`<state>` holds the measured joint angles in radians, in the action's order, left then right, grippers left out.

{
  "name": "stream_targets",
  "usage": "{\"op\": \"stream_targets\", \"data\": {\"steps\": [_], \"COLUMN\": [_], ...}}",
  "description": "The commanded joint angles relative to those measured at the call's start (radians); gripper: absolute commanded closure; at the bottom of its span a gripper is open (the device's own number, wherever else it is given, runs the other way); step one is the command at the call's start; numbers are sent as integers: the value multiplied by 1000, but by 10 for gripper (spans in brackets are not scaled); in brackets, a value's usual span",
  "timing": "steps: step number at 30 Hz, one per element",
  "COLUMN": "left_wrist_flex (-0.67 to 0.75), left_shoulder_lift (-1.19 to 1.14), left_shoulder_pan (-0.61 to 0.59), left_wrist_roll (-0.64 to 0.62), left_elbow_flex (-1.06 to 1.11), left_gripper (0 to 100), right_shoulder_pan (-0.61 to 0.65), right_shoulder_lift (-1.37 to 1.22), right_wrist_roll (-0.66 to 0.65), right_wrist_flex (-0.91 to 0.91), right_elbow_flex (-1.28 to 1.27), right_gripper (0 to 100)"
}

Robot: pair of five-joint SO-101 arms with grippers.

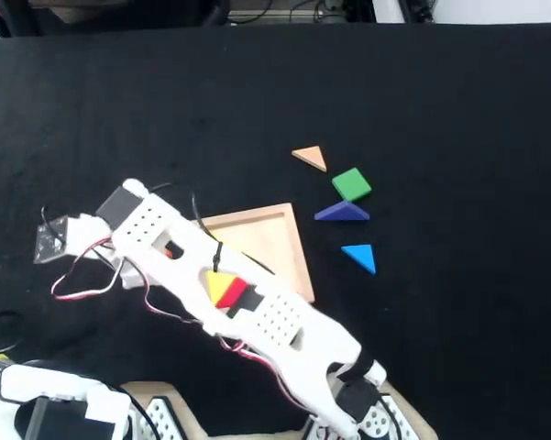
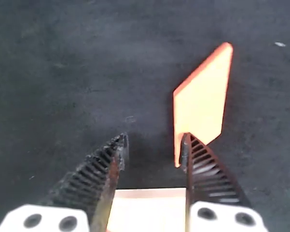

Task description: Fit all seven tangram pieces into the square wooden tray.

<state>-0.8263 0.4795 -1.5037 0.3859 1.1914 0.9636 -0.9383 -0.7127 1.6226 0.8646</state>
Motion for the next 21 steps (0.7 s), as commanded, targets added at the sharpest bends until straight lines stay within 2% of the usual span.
{"op": "stream_targets", "data": {"steps": [1,5,11,21], "left_wrist_flex": [20,20,20,20], "left_shoulder_lift": [-12,-12,-12,-12], "left_shoulder_pan": [-18,-18,-18,-18], "left_wrist_roll": [-6,-6,-6,-6], "left_elbow_flex": [31,31,31,31], "left_gripper": [801,801,801,801], "right_shoulder_pan": [-12,-5,-6,17], "right_shoulder_lift": [58,45,73,-102], "right_wrist_roll": [-37,-40,-41,-77], "right_wrist_flex": [-29,-29,63,-20], "right_elbow_flex": [-7,19,193,206], "right_gripper": [812,812,812,812]}}
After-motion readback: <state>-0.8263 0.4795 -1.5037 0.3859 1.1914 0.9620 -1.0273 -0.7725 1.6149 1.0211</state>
